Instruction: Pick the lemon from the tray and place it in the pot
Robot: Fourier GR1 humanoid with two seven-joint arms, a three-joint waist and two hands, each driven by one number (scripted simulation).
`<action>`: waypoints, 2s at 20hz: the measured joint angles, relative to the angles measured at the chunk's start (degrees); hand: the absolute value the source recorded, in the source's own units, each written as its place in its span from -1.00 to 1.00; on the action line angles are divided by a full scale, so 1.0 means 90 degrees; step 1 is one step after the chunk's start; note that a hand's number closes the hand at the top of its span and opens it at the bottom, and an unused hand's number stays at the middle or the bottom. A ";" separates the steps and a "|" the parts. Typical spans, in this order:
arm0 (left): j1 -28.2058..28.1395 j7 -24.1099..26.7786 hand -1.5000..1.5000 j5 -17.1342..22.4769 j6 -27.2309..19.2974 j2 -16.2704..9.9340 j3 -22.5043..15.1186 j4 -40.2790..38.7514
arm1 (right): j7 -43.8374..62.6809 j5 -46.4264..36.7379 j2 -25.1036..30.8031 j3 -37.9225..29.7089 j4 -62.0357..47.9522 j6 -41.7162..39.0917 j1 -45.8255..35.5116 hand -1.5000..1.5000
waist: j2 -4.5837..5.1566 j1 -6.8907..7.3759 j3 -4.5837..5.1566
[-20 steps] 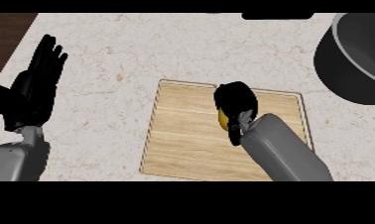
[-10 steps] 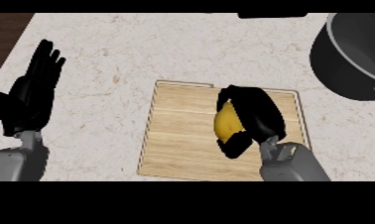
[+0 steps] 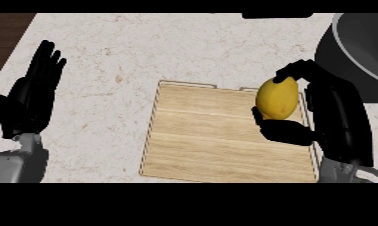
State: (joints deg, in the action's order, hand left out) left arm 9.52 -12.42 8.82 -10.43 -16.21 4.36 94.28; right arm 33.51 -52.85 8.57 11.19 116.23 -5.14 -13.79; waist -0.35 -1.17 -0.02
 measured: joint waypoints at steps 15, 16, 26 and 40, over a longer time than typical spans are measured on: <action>0.0184 -0.0130 0.00 -0.0246 0.0054 0.0222 -0.0058 0.0020 | -0.0869 0.1729 0.1084 -0.3061 -0.0852 0.0101 -0.0483 1.00 | 0.0042 0.0130 0.0001; 0.0231 -0.0160 0.00 -0.0235 0.0069 0.0219 -0.0037 -0.0002 | -0.1016 0.1845 0.1158 -0.3201 -0.1173 0.0141 -0.0608 1.00 | 0.0044 0.0138 0.0001; 0.0338 -0.0135 0.00 -0.0260 0.0172 0.0240 0.0010 -0.0085 | -0.2634 0.1143 0.2049 -0.3759 -0.3696 0.1264 -0.0879 1.00 | 0.0099 0.0259 -0.0003; 0.0383 -0.0089 0.00 -0.0341 0.0200 0.0362 -0.0015 -0.0102 | -0.4339 0.0720 0.2808 -0.4215 -0.8575 0.2610 -0.2521 -1.00 | 0.0090 0.0344 0.0022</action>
State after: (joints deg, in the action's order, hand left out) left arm 12.97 -13.22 5.74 -8.63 -12.96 4.22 93.36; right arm -5.54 -46.36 33.84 -26.75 39.06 18.35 -36.48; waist 0.46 1.93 0.18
